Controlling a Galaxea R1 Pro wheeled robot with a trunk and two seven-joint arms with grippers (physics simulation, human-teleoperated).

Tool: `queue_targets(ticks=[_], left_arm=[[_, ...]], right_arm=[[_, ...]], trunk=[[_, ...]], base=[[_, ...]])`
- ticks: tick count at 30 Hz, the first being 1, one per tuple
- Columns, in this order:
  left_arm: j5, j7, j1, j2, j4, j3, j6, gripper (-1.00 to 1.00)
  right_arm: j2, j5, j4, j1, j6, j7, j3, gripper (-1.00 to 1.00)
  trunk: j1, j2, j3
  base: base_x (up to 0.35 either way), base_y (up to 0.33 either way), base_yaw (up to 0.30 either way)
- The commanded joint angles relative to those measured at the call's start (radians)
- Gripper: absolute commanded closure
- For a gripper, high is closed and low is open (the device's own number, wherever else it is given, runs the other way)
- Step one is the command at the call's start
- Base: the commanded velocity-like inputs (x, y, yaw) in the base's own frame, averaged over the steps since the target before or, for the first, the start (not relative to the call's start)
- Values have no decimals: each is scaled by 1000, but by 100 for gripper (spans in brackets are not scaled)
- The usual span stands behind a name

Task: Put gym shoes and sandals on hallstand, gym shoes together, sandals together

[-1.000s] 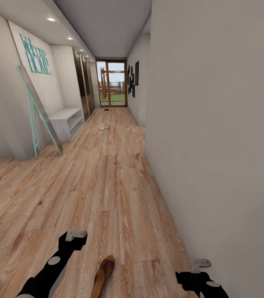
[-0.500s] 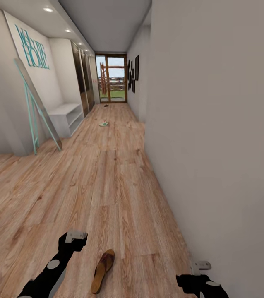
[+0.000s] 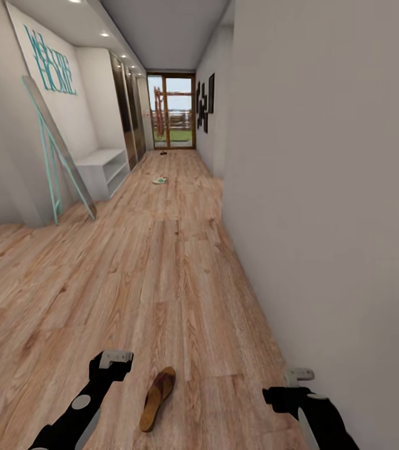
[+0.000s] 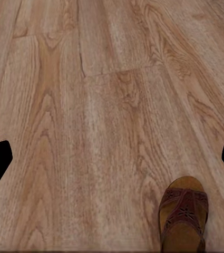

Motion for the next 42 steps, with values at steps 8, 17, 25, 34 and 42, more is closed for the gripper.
queue_targets(ticks=[8, 17, 25, 34, 42], left_arm=[[-6, 0, -2, -20, -2, 0, -13, -100], [-6, 0, -5, -22, -3, 0, -65, -100], [-6, 0, -6, -22, -3, 0, -72, -100], [-6, 0, -6, -23, -3, -1, -91, -100], [-6, 0, -6, -22, -3, -1, -91, -100]], right_arm=[[1, -2, -9, -7, 39, 2, 5, -100], [0, -1, -10, -7, 41, 2, 5, -100], [-1, -1, -10, -7, 41, 2, 5, -100], [-1, -1, -11, -7, 41, 2, 5, -100], [-2, -1, -11, -7, 41, 2, 5, -100]], trunk=[[31, -57, -39], [65, -120, -82], [96, -176, -120], [130, -239, -164], [161, -295, -202]], base=[[0, 0, 81], [0, 0, 81], [0, 0, 55], [0, 0, -73], [0, 0, -119]])
